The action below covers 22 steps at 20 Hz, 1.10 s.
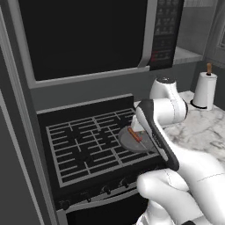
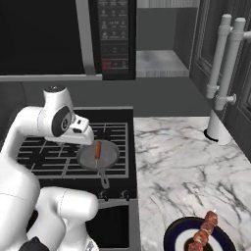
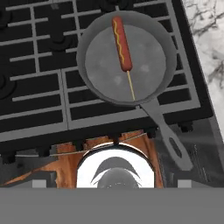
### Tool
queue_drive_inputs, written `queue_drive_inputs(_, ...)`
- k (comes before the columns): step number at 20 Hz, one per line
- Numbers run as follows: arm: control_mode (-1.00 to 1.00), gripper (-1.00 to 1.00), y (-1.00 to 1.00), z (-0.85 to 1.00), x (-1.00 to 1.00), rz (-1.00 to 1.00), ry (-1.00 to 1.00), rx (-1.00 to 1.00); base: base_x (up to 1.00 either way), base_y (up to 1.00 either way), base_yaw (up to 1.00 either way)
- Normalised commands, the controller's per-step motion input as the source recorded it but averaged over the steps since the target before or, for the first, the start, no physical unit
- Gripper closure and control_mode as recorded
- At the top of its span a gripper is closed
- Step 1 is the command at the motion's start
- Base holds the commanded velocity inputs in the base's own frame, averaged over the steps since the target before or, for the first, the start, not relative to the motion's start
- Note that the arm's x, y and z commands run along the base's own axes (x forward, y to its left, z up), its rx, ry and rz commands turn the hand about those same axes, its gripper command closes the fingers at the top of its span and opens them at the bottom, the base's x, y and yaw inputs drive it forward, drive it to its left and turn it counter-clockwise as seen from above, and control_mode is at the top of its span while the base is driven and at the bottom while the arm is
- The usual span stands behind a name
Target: Place the cold items (pear and peach) from the fridge in one tupperware on the dining counter. Place the warm items (hot dog and kebab skewer) in the stove area in another tupperware.
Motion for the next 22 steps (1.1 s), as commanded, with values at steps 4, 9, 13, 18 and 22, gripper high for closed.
queue_drive_inputs(4,-1.0,-1.0,-0.18,-0.45,0.68,0.13,-0.01,0.01,0.0,0.0,0.0)
queue_drive_inputs(9,-1.0,-1.0,-0.12,-0.46,0.75,0.01,0.04,-0.08,0.0,0.0,0.0)
queue_drive_inputs(13,-1.0,-1.0,0.0,-0.34,0.68,-0.03,0.02,-0.1,0.0,0.0,0.0)
queue_drive_inputs(18,-1.0,-1.0,0.0,-0.32,0.76,-0.06,0.08,-0.04,0.0,0.0,0.0)
queue_drive_inputs(22,-1.0,-1.0,0.0,-0.29,0.43,0.0,0.07,0.0,0.0,0.0,0.0)
